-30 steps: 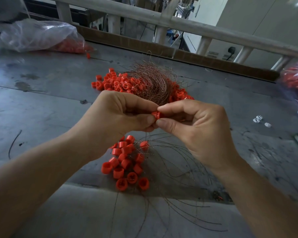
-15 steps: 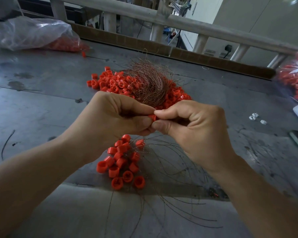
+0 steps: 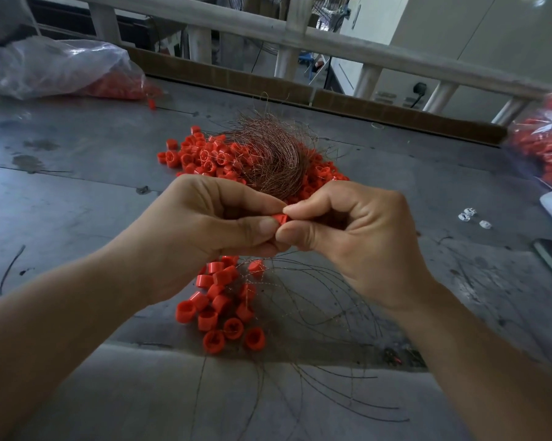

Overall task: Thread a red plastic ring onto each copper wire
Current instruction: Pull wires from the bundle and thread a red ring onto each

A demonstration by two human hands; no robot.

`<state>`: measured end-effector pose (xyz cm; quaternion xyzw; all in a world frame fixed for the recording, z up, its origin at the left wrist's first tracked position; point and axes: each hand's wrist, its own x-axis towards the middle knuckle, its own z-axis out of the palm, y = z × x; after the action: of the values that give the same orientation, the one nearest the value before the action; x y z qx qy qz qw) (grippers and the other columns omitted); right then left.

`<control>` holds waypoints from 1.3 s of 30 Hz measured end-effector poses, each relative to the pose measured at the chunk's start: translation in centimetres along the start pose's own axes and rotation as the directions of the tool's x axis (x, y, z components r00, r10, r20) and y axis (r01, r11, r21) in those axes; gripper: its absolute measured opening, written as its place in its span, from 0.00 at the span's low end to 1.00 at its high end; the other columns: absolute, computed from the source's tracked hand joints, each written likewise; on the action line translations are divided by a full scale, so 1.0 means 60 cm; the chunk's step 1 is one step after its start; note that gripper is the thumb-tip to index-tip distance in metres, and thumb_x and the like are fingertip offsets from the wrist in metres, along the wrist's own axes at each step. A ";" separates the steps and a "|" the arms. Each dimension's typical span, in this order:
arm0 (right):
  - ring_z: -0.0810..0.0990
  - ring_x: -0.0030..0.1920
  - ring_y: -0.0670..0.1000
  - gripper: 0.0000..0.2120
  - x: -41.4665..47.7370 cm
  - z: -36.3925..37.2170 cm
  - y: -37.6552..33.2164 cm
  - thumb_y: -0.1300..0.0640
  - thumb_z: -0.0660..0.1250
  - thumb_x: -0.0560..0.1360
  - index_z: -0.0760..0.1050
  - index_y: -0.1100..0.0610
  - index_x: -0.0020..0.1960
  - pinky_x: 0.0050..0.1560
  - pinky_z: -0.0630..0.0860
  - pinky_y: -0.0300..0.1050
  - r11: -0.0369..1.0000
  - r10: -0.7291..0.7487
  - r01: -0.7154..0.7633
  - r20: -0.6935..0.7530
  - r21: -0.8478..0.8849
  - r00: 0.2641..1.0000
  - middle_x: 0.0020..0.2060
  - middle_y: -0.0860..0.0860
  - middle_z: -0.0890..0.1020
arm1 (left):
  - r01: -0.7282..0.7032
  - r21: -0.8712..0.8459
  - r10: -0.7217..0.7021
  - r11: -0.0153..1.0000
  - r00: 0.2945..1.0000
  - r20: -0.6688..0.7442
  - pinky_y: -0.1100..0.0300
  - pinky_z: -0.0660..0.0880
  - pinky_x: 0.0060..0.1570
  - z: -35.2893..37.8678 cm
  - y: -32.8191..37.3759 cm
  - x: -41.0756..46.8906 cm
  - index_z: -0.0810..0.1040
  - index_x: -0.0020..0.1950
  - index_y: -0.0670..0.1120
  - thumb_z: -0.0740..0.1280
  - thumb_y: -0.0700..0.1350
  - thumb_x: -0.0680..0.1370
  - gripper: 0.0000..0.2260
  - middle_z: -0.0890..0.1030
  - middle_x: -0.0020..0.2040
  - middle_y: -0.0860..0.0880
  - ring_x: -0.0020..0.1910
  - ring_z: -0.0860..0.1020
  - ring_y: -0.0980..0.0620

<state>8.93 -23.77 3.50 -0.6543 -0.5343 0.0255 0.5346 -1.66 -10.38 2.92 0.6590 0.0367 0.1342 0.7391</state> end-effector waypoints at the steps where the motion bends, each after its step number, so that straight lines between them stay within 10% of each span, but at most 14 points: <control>1: 0.81 0.36 0.44 0.08 0.000 -0.001 0.001 0.53 0.72 0.62 0.79 0.52 0.40 0.38 0.79 0.40 0.999 0.011 -0.011 0.018 0.030 1.000 0.35 0.44 0.81 | 0.006 0.004 -0.006 1.000 1.000 0.030 0.66 0.78 0.35 -0.002 0.000 0.000 0.85 0.40 0.48 0.76 0.38 0.54 0.15 0.84 0.37 0.45 0.36 0.83 0.51; 8: 0.75 0.40 0.41 0.10 0.006 -0.008 -0.002 0.53 0.69 0.66 0.77 0.48 0.48 0.43 0.72 0.34 0.997 0.006 0.012 0.248 -0.072 0.969 0.37 0.46 0.76 | 0.090 -0.084 -0.077 0.992 0.986 0.150 0.62 0.79 0.35 -0.017 0.002 0.001 0.82 0.50 0.47 0.75 0.43 0.59 0.20 0.83 0.40 0.40 0.38 0.83 0.47; 24: 0.73 0.37 0.43 0.04 -0.007 0.015 -0.013 0.62 0.64 0.70 0.76 0.62 0.42 0.36 0.74 0.36 0.944 -0.085 0.129 0.153 -0.305 0.984 0.38 0.45 0.71 | -0.158 0.135 0.149 0.978 0.986 0.079 0.57 0.80 0.39 0.010 -0.003 -0.016 0.70 0.63 0.61 0.76 0.49 0.62 0.31 0.84 0.40 0.43 0.40 0.83 0.44; 34: 0.75 0.40 0.40 0.16 -0.009 0.014 -0.017 0.55 0.74 0.63 0.75 0.47 0.49 0.41 0.71 0.31 0.994 -0.054 0.064 0.114 -0.087 0.992 0.39 0.46 0.75 | -0.014 -0.037 0.017 0.999 0.997 0.069 0.60 0.78 0.34 -0.004 0.011 -0.005 0.80 0.54 0.49 0.78 0.51 0.58 0.25 0.83 0.41 0.40 0.37 0.83 0.44; 39: 0.81 0.48 0.43 0.13 -0.001 0.003 -0.014 0.53 0.65 0.70 0.73 0.50 0.54 0.49 0.76 0.36 0.904 0.220 -0.299 0.267 0.306 0.938 0.43 0.45 0.82 | -0.099 -0.170 0.108 0.980 0.993 0.042 0.63 0.78 0.30 -0.009 0.019 -0.005 0.81 0.52 0.47 0.72 0.44 0.63 0.18 0.83 0.37 0.43 0.33 0.82 0.49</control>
<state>8.23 -23.78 3.99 -0.6097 -0.4866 0.2637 0.5674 -2.25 -9.81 3.93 0.5988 -0.0281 0.1582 0.7846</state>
